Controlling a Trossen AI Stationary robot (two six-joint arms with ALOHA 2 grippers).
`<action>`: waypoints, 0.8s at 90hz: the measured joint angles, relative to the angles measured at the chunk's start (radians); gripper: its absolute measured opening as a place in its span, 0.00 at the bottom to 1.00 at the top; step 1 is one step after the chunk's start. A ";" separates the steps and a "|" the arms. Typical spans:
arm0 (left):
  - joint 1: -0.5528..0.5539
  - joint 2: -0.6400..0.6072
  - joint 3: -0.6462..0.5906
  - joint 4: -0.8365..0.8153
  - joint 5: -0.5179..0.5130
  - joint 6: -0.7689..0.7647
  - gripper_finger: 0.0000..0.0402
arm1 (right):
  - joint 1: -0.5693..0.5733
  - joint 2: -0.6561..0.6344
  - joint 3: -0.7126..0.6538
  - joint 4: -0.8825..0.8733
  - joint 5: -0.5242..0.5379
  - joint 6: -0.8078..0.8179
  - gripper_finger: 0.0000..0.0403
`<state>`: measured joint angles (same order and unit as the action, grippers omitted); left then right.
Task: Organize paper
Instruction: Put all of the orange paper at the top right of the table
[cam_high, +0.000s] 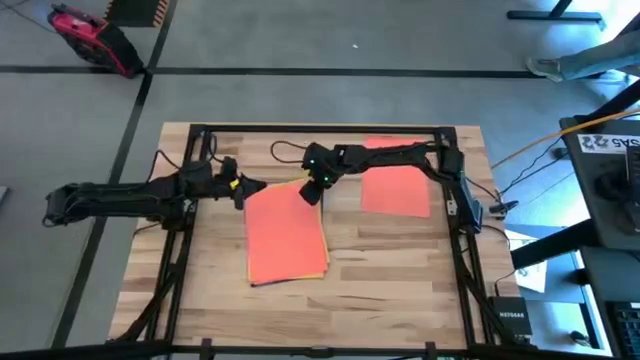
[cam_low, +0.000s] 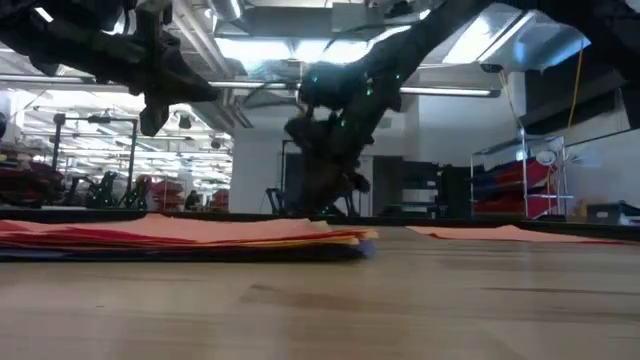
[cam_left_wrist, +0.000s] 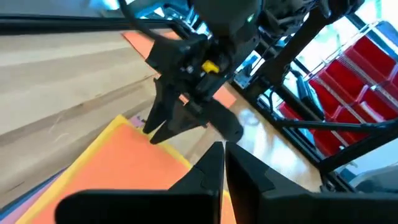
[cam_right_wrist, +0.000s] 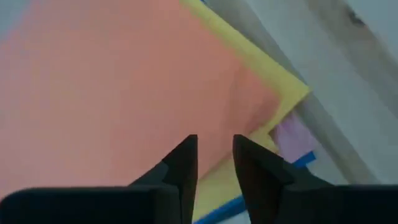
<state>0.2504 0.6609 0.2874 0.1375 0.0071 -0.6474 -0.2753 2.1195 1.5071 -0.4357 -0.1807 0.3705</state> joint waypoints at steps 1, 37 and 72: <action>0.000 0.000 0.000 -0.001 0.000 0.000 0.00 | 0.000 -0.001 0.000 0.004 0.007 0.000 0.24; 0.000 0.003 0.000 -0.005 -0.001 0.008 0.00 | -0.008 0.045 0.003 0.040 0.032 0.052 0.24; 0.000 0.004 0.000 -0.023 -0.002 0.008 0.00 | -0.007 0.070 0.004 0.036 0.060 0.078 0.17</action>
<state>0.2504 0.6647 0.2874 0.1146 0.0047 -0.6395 -0.2821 2.1891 1.5112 -0.3994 -0.1212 0.4484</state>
